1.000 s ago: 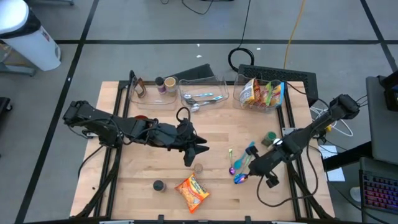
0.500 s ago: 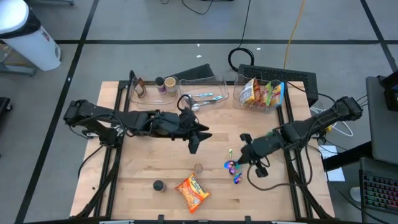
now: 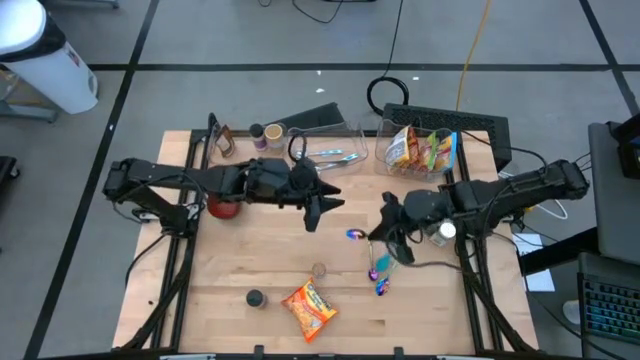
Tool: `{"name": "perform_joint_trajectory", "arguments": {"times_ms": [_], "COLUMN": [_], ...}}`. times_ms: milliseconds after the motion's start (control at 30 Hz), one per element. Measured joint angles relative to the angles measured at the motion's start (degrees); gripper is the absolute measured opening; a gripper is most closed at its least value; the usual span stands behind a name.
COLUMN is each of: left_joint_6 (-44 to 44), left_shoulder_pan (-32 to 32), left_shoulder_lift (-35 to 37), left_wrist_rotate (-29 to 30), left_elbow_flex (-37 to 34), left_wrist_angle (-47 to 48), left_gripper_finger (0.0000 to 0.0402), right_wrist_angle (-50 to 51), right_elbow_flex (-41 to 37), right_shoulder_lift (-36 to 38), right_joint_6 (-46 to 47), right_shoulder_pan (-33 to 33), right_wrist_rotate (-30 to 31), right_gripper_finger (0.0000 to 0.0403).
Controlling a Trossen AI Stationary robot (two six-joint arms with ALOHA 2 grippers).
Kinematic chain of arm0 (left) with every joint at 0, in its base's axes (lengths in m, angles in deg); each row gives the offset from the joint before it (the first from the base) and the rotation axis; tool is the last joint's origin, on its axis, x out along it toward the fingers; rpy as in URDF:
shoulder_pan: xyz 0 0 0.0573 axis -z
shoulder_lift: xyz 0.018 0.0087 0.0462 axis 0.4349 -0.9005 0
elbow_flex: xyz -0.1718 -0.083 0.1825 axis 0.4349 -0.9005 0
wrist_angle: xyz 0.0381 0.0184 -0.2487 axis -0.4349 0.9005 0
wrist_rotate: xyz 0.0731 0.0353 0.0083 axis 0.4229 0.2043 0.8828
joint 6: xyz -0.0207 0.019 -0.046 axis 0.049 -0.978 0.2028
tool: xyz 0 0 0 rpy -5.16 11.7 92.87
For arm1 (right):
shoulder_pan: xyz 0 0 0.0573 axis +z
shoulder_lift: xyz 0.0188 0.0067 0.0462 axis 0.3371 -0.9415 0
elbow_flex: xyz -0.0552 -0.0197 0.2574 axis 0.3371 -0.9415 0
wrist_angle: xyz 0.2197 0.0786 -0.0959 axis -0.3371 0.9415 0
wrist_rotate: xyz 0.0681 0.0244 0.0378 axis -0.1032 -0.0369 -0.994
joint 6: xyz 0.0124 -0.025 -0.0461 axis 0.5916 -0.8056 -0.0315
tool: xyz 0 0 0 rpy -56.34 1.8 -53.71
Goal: Pick & Place Food Item
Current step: Put the right blue spoon into the middle transparent bin
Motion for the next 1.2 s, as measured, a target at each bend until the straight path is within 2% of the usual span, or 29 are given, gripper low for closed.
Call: {"name": "perform_joint_trajectory", "arguments": {"times_ms": [433, 633, 767, 933, 1100, 1200], "left_joint_6": [-15.2, -13.3, -10.8, -12.9, -15.5, -15.8], "left_shoulder_pan": [-10.7, -16.3, -20.0, -22.6, -23.2, -23.5], "left_shoulder_lift": [9.1, 12.9, 13.0, 11.1, 11.4, 12.7], "left_wrist_rotate": [-1.7, -2.8, -8.3, -14.2, -18.0, -18.9], "left_elbow_flex": [0.1, 0.1, 0.0, 0.0, 0.0, 0.0], "left_wrist_angle": [3.9, 9.8, 14.3, 16.8, 17.1, 18.3], "left_gripper_finger": [0.0177, 0.0177, 0.0177, 0.0177, 0.0177, 0.0177], "right_wrist_angle": [-12.6, -16.6, -15.4, -14.1, -5.2, 3.7], "right_elbow_flex": [0.0, 0.3, 4.5, 12.3, 21.3, 27.8], "right_shoulder_lift": [-0.1, -0.3, -3.2, -9.3, -15.4, -19.6], "right_joint_6": [1.7, 1.1, -2.6, -7.8, -12.8, -15.0], "right_shoulder_pan": [-14.0, -19.4, -20.8, -21.9, -24.4, -26.9], "right_wrist_rotate": [0.0, 0.6, 3.3, 4.8, 6.3, 6.0], "right_gripper_finger": [0.0002, 0.0002, 0.0002, 0.0002, 0.0002, 0.0002]}}
